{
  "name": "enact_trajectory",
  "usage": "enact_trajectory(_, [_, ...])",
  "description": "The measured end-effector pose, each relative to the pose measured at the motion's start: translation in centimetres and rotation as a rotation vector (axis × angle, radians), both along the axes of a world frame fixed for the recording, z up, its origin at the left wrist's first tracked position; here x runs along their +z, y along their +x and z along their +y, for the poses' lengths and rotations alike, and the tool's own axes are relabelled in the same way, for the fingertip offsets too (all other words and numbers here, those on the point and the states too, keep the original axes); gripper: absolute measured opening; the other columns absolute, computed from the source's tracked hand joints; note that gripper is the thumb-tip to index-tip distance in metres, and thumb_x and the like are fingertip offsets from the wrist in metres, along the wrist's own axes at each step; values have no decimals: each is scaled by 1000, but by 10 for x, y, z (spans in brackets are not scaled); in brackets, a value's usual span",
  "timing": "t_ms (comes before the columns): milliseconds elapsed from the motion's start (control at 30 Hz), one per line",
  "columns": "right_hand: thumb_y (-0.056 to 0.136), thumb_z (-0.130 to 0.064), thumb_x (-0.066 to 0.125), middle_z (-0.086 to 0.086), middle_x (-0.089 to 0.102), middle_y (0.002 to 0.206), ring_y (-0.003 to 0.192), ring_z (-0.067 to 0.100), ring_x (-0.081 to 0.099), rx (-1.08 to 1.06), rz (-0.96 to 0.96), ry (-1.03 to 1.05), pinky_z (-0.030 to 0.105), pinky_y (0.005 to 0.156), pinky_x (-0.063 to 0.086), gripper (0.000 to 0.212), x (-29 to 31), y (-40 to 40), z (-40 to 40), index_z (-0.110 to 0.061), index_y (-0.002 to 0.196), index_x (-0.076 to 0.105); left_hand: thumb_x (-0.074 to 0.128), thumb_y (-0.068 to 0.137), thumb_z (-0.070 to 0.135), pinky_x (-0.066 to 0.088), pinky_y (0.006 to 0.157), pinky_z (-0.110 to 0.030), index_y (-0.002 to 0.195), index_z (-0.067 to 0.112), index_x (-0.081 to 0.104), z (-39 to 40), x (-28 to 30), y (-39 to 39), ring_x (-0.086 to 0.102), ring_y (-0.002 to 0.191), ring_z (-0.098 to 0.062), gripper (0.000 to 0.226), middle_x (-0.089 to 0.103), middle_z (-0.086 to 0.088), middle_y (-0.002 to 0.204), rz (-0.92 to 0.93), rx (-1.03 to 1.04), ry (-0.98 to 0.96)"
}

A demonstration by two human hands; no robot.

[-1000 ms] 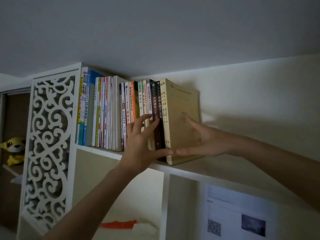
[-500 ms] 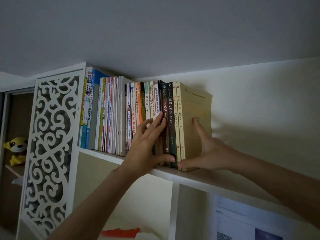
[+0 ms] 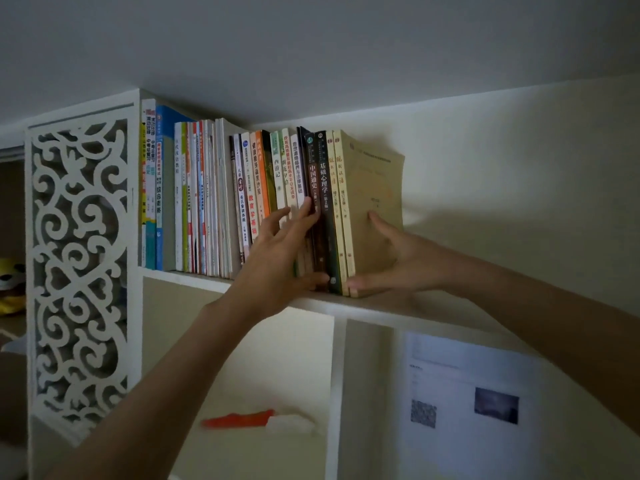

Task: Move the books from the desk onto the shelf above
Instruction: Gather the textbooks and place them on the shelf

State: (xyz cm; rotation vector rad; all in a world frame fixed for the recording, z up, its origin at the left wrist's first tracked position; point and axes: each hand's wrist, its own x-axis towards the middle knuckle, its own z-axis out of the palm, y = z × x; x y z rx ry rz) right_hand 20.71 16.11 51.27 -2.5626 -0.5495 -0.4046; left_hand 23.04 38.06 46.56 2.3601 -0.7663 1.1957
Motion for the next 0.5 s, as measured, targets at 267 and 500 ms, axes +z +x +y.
enact_trajectory(267, [86,-9,60,4,68,114,118,18,59,203,-767,-244,35,108,40,19,-129,-112,-95,-13,96,75,61,88,23,53,77,-26,105,21,64,-91,-146,-107,58,88,-7,18,65,8,97,11,-274,54])
enact_trajectory(500, [92,-28,54,-1,53,131,121,22,50,-272,351,-311,41,101,44,20,-394,-204,-246,-32,108,65,58,92,32,42,97,-29,125,23,57,-220,-351,-127,53,118,-19,33,56,-2,125,923,-301,598])
